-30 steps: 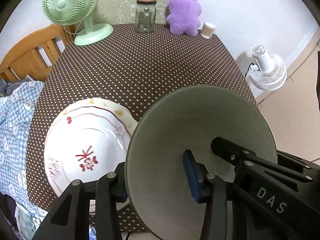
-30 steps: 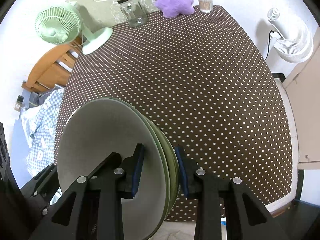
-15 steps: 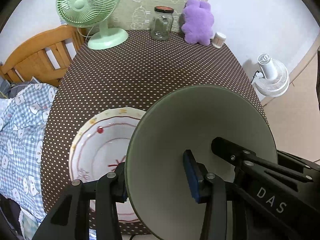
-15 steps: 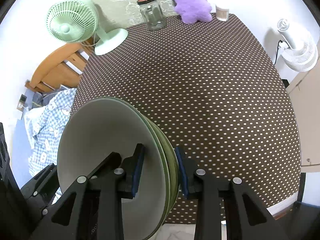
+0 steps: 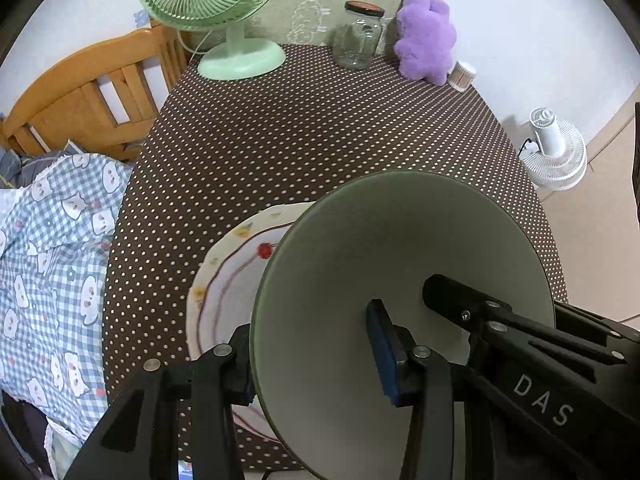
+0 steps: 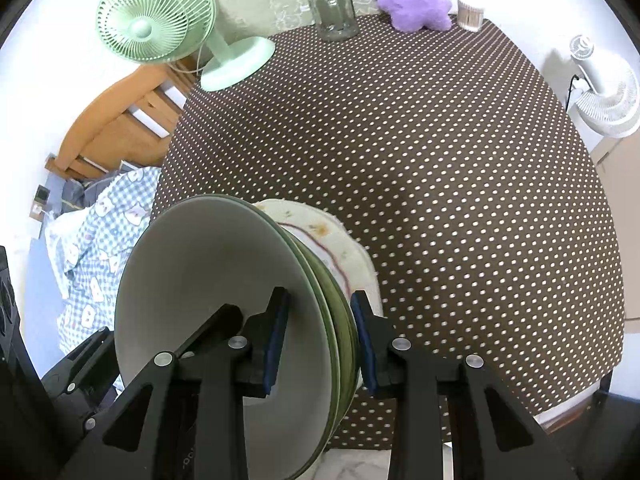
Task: Organize plates and bowls
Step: 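Lift the nested bowls with both tools and carry them over the plate stack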
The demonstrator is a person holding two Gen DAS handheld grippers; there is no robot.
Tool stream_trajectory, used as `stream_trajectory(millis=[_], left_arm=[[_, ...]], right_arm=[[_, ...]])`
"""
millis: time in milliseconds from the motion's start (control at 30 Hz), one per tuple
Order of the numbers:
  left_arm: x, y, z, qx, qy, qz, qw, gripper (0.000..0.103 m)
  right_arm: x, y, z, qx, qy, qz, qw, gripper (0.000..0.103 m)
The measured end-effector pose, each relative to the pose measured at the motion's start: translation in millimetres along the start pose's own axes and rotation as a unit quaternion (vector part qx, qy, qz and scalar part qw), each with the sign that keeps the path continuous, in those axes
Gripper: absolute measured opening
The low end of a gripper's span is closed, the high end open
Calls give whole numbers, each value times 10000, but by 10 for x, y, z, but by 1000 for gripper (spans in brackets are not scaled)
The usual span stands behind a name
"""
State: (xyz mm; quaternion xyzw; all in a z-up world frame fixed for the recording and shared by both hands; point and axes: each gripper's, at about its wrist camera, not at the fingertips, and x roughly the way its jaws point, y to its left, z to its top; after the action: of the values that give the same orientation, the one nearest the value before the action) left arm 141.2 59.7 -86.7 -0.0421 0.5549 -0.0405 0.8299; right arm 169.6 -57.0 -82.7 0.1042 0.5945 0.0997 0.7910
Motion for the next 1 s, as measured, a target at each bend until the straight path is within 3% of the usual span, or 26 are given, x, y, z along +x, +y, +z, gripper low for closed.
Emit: stream_trajectory(millis=[600, 1000], left_arm=[[200, 367, -47, 36, 422, -103, 9990, 44], [228, 386, 4, 200, 328, -80, 9992, 43]], right_arm=[[376, 242, -72, 222, 365, -110, 9990, 35], [437, 271, -13, 273, 318, -176, 9990, 35]])
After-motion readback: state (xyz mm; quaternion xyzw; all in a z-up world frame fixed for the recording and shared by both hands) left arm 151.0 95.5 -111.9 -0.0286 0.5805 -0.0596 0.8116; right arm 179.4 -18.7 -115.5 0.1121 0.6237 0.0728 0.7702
